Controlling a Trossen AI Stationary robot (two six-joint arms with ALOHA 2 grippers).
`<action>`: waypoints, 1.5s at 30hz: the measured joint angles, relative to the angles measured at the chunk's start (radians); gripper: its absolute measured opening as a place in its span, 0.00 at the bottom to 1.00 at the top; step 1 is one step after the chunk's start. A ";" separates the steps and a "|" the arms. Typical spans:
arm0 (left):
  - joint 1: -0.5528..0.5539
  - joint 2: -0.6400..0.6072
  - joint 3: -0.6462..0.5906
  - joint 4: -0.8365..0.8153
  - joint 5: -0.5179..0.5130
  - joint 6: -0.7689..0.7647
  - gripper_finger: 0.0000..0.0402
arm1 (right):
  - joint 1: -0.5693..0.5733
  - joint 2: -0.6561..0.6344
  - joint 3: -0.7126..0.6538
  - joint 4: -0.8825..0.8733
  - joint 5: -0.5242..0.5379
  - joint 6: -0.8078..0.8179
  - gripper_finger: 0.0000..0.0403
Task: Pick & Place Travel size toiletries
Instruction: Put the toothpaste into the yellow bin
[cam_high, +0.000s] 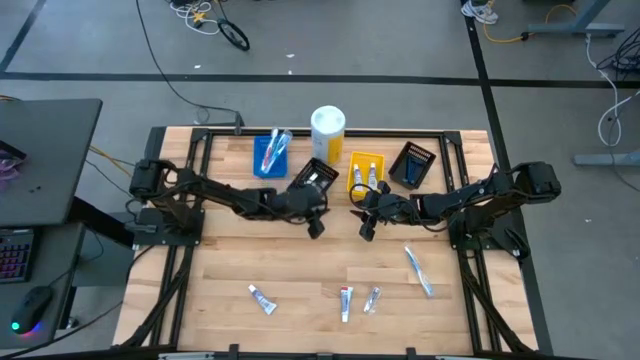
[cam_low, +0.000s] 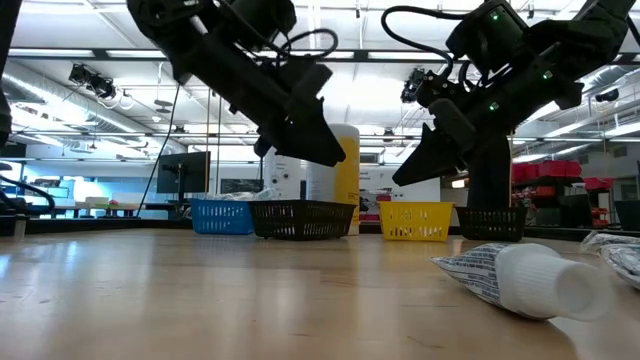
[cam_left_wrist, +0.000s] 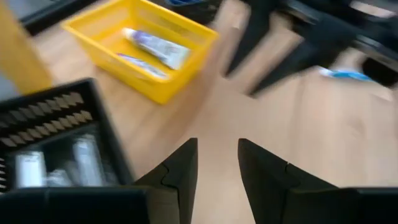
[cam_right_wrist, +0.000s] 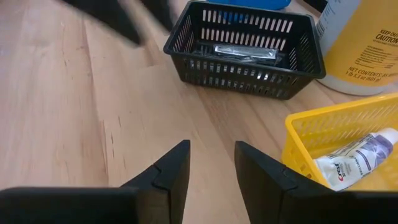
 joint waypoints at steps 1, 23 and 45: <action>-0.016 0.000 0.000 0.000 -0.003 -0.002 0.30 | 0.000 0.000 0.000 0.000 0.000 0.000 0.34; -0.433 0.000 0.000 -0.138 0.201 -0.006 0.28 | 0.000 0.000 0.000 0.000 0.000 0.000 0.34; -0.685 0.000 0.000 -0.566 0.181 -0.186 0.47 | 0.000 0.000 0.000 0.000 0.000 0.000 0.34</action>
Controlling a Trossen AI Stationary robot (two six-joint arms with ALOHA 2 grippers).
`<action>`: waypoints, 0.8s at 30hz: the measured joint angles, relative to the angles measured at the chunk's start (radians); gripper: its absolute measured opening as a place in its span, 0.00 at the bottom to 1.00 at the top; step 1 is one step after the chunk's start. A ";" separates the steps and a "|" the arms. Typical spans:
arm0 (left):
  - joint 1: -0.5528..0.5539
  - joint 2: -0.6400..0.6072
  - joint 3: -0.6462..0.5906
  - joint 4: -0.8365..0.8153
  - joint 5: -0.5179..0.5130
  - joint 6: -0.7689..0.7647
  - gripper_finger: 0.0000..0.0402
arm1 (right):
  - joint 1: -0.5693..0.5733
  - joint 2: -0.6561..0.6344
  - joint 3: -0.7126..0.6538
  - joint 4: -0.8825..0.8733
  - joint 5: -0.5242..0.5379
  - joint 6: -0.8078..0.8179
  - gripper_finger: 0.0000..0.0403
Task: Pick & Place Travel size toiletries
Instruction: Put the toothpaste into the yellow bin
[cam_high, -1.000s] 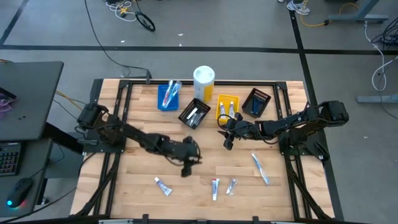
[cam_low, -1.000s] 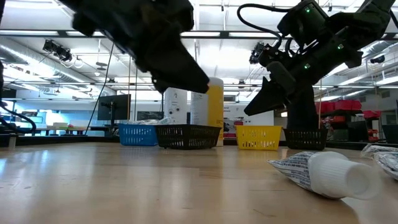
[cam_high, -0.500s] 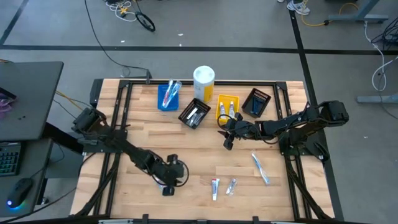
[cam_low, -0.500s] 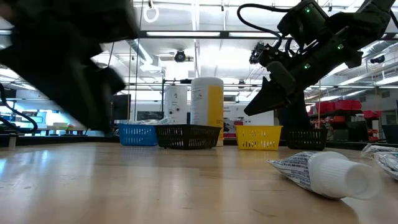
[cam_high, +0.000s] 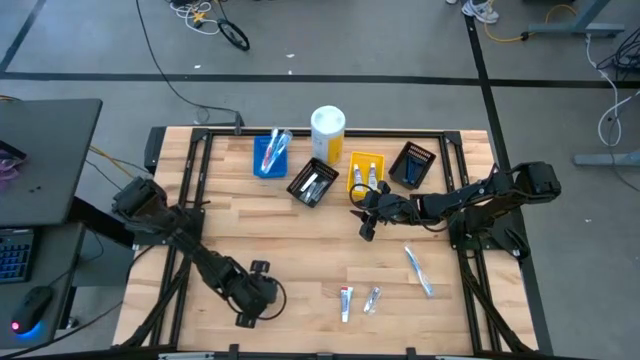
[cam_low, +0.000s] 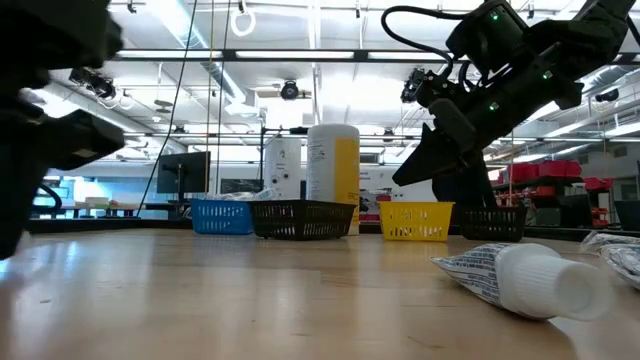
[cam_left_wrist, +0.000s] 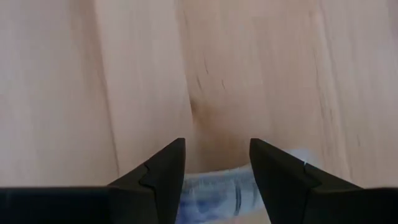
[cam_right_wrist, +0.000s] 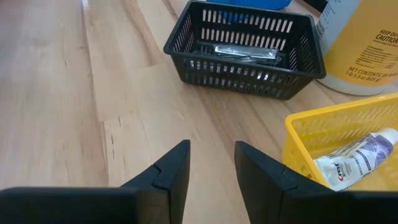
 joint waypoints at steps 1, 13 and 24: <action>-0.004 0.000 0.000 -0.010 0.005 -0.004 0.47 | 0.000 0.000 0.000 0.000 0.000 0.000 0.34; 0.015 0.000 0.244 -0.388 -0.084 -0.253 0.47 | 0.000 0.000 0.000 0.031 0.009 0.000 0.34; -0.001 0.005 0.220 -0.369 -0.031 -1.043 0.47 | -0.001 0.000 0.000 0.075 0.034 -0.007 0.34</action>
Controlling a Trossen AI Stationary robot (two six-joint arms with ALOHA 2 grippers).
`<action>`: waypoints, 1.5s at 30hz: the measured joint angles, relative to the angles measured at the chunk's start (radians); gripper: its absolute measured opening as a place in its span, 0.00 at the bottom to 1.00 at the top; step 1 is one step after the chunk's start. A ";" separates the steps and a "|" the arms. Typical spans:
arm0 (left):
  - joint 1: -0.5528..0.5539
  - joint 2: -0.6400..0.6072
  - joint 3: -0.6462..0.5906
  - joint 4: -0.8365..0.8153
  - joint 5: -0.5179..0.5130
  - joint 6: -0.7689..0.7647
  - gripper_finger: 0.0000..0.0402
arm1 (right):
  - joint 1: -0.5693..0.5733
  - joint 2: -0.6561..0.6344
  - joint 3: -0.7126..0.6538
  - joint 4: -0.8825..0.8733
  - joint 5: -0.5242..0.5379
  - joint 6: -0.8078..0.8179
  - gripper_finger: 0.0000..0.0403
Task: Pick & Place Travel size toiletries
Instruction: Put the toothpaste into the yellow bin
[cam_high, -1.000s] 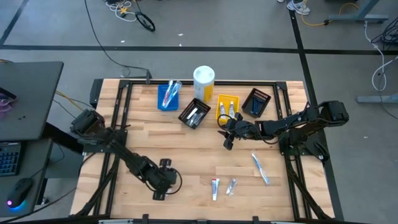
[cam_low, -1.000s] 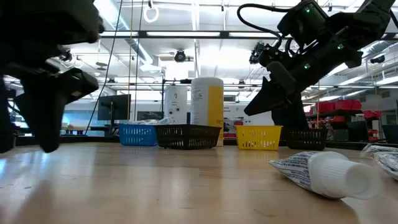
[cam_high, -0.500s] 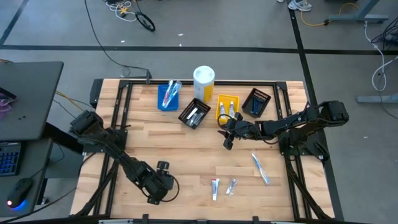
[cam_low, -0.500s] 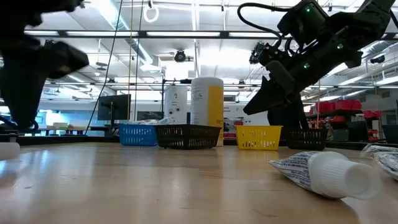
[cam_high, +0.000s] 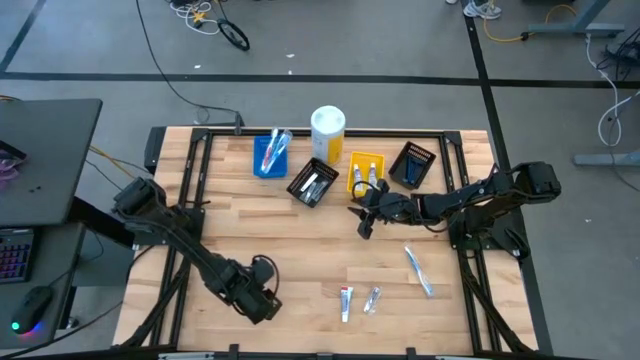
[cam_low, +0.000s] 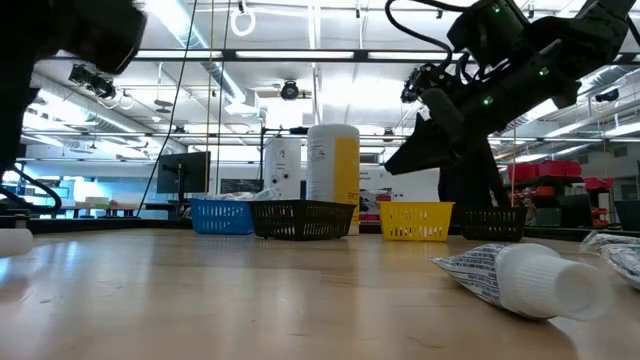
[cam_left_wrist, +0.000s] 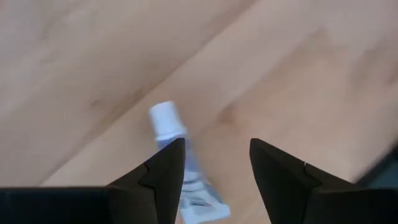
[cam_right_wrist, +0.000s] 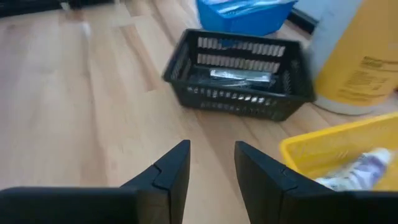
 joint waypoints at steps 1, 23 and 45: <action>-0.003 0.000 -0.014 0.000 -0.001 -0.028 0.47 | 0.000 0.000 0.000 0.002 0.011 -0.001 0.34; 0.018 0.000 -0.151 0.117 -0.060 0.000 0.22 | 0.000 -0.002 0.000 0.177 -0.110 -0.027 0.34; 0.312 -0.001 -0.151 0.583 -0.466 0.812 0.23 | 0.111 -0.001 0.000 0.161 -0.408 0.118 0.34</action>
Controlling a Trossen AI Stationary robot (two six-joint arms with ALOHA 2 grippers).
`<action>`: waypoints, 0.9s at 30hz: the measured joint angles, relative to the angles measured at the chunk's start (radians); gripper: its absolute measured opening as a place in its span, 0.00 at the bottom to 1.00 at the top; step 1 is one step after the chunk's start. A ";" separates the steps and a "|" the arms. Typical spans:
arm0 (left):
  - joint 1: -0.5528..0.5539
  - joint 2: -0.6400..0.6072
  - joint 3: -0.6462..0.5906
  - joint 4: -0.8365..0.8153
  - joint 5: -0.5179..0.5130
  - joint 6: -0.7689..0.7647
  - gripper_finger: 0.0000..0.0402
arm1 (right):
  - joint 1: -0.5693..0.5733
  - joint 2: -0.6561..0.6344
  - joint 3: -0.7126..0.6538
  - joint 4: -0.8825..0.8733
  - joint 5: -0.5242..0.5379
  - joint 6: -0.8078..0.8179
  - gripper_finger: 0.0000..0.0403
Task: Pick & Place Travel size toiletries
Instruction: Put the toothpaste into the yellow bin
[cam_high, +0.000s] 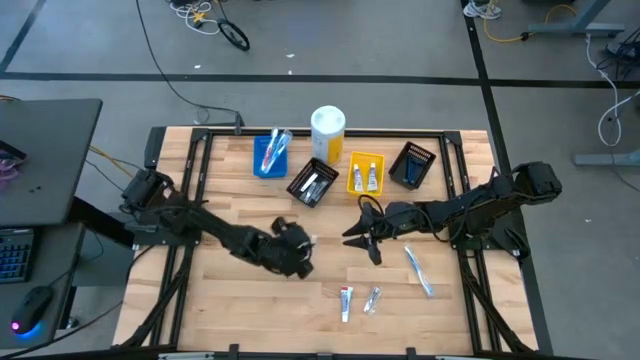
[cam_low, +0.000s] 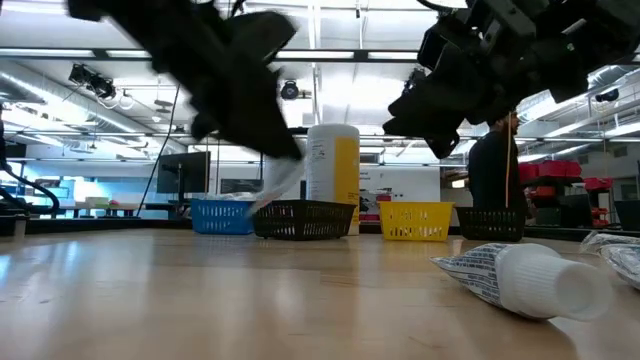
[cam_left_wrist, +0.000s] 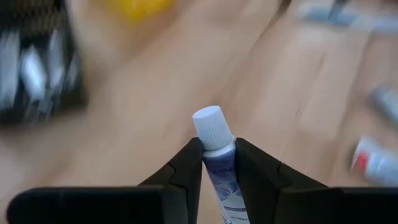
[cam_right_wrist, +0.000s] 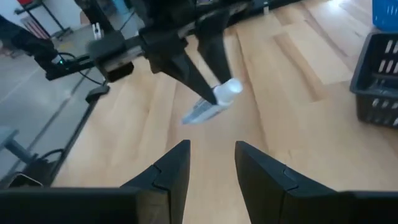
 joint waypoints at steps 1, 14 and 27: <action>0.015 0.000 0.000 0.063 0.001 0.062 0.23 | 0.007 0.000 0.000 0.000 0.008 0.017 0.34; 0.133 -0.003 0.000 0.535 0.077 0.549 0.23 | 0.036 0.001 -0.001 0.142 0.126 0.153 0.34; 0.236 -0.002 0.000 0.617 0.126 0.630 0.23 | -0.002 0.001 -0.001 0.178 0.292 0.145 0.34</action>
